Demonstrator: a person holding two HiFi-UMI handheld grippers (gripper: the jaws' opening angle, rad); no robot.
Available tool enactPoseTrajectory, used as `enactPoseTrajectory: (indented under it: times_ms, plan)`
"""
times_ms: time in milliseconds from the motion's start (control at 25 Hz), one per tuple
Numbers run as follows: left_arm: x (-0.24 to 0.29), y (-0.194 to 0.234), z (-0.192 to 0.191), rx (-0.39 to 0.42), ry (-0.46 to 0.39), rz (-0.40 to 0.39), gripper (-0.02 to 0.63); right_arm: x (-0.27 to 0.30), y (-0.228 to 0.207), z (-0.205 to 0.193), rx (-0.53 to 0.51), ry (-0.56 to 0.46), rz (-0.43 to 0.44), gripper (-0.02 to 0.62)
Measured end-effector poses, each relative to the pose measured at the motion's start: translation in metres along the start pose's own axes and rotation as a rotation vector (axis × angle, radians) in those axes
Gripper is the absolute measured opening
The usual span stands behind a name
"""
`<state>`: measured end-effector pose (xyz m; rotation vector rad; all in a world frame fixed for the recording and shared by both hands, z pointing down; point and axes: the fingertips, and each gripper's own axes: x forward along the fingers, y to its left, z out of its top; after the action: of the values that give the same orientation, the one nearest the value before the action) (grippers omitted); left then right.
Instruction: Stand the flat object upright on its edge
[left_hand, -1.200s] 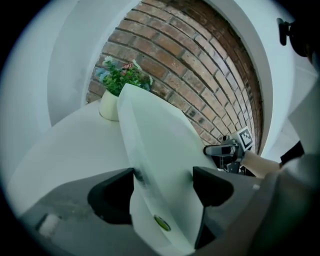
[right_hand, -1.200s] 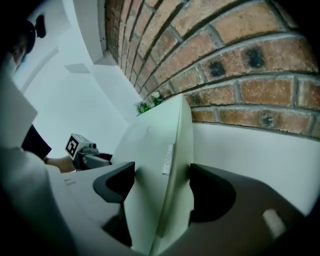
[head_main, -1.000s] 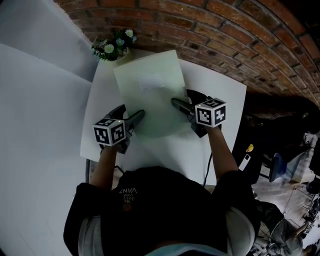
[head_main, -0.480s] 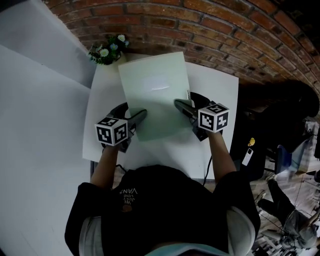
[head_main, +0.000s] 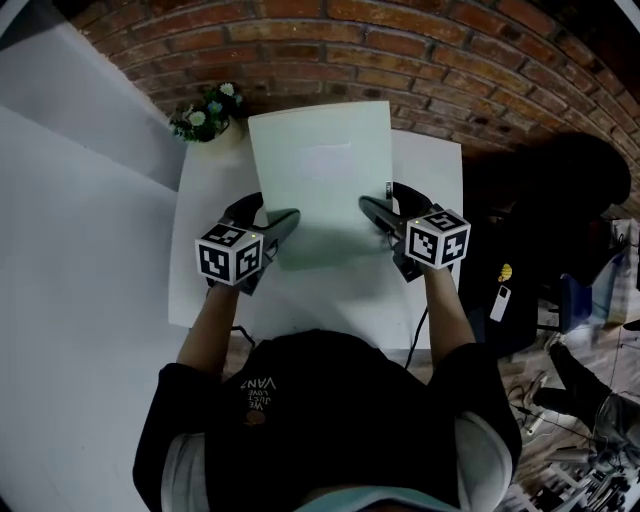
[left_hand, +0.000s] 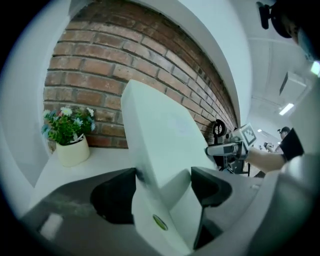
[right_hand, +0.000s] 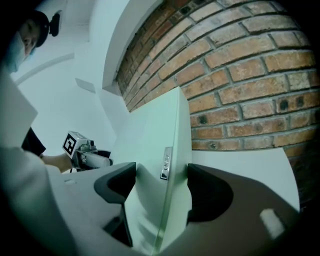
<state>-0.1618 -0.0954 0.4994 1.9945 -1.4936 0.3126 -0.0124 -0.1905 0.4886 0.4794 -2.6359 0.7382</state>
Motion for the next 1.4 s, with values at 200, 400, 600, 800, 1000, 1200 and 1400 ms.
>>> enactPoseTrajectory:
  times_ms: [200, 400, 600, 800, 1000, 1200, 1400]
  plan:
    - [0.005, -0.017, 0.016, 0.075, -0.015, -0.02, 0.347, -0.024, -0.006, 0.006, -0.014, -0.047, -0.042, 0.321]
    - [0.009, -0.034, 0.026, 0.137, -0.02, -0.028, 0.341, -0.045, -0.009, 0.009, -0.028, -0.09, -0.081, 0.314]
    - [0.016, -0.049, 0.036, 0.202, -0.025, -0.035, 0.336, -0.064, -0.015, 0.01, -0.045, -0.12, -0.116, 0.311]
    - [0.023, -0.061, 0.047, 0.277, -0.03, -0.026, 0.33, -0.078, -0.022, 0.014, -0.063, -0.141, -0.146, 0.305]
    - [0.034, -0.07, 0.062, 0.336, -0.039, -0.013, 0.325, -0.088, -0.033, 0.025, -0.081, -0.157, -0.168, 0.299]
    - [0.046, -0.075, 0.076, 0.374, -0.051, -0.012, 0.319, -0.094, -0.045, 0.035, -0.093, -0.171, -0.187, 0.295]
    - [0.063, -0.075, 0.084, 0.397, -0.056, -0.007, 0.314, -0.094, -0.062, 0.04, -0.104, -0.171, -0.206, 0.291]
